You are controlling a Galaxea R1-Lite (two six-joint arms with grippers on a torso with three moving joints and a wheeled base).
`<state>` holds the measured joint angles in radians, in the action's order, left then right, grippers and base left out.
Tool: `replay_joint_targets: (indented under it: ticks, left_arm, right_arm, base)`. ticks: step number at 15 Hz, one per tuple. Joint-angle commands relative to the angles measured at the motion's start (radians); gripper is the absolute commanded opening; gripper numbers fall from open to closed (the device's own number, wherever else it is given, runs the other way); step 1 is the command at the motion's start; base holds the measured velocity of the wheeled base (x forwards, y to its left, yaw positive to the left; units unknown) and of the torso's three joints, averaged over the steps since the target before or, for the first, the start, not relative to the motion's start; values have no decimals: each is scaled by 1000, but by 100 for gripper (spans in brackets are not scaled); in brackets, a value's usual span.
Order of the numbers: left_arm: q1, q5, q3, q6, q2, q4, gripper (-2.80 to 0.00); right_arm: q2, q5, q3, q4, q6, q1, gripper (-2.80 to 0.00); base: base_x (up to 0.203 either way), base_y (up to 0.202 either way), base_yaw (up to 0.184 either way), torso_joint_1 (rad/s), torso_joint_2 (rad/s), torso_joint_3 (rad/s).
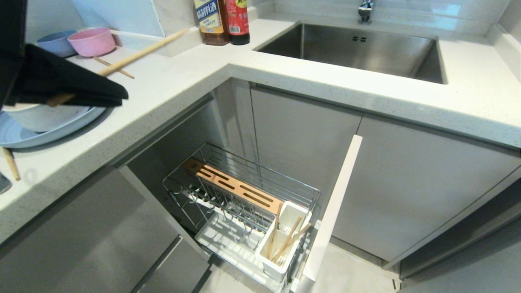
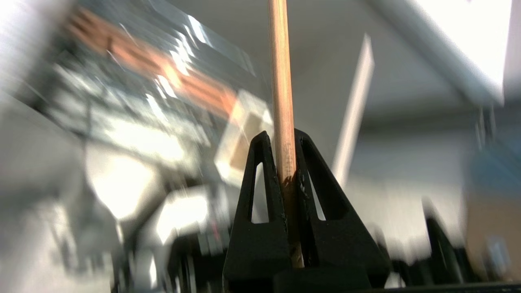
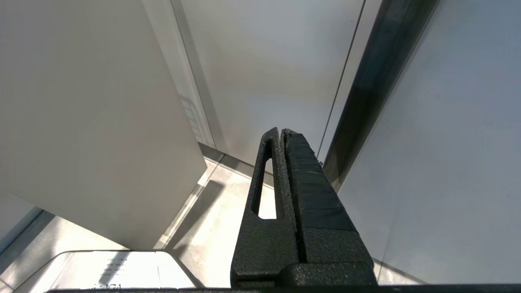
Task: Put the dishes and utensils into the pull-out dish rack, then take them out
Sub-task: Take the chopsticks out of the cupboard
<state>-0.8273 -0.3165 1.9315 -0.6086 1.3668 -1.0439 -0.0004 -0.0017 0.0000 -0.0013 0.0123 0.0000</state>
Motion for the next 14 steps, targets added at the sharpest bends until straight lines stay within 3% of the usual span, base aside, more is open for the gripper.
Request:
replay_joint_targets:
  ticks: [1, 4, 8, 11, 14]
  left_arm:
    - [90, -74, 0, 22, -41, 75, -280]
    - [311, -206, -1, 47, -66, 213, -280]
    - [690, -260, -43, 30, -123, 240, -280]
    - [912, -209, -203, 12, -163, 175, -280]
    - [1015, -99, -389, -11, -186, 154, -280]
  right_arm:
    - [0, 0, 2, 0, 0, 0, -280]
    - [0, 0, 2, 0, 0, 0, -280]
    - [0, 0, 2, 0, 0, 0, -280]
    - [0, 0, 2, 0, 0, 0, -280]
    - [0, 0, 2, 0, 0, 0, -280]
  base:
    - [0, 0, 0, 0, 0, 0]
    - [0, 0, 0, 0, 0, 0]
    - [0, 0, 0, 0, 0, 0]
    - [0, 0, 0, 0, 0, 0]
    - [0, 0, 0, 0, 0, 0]
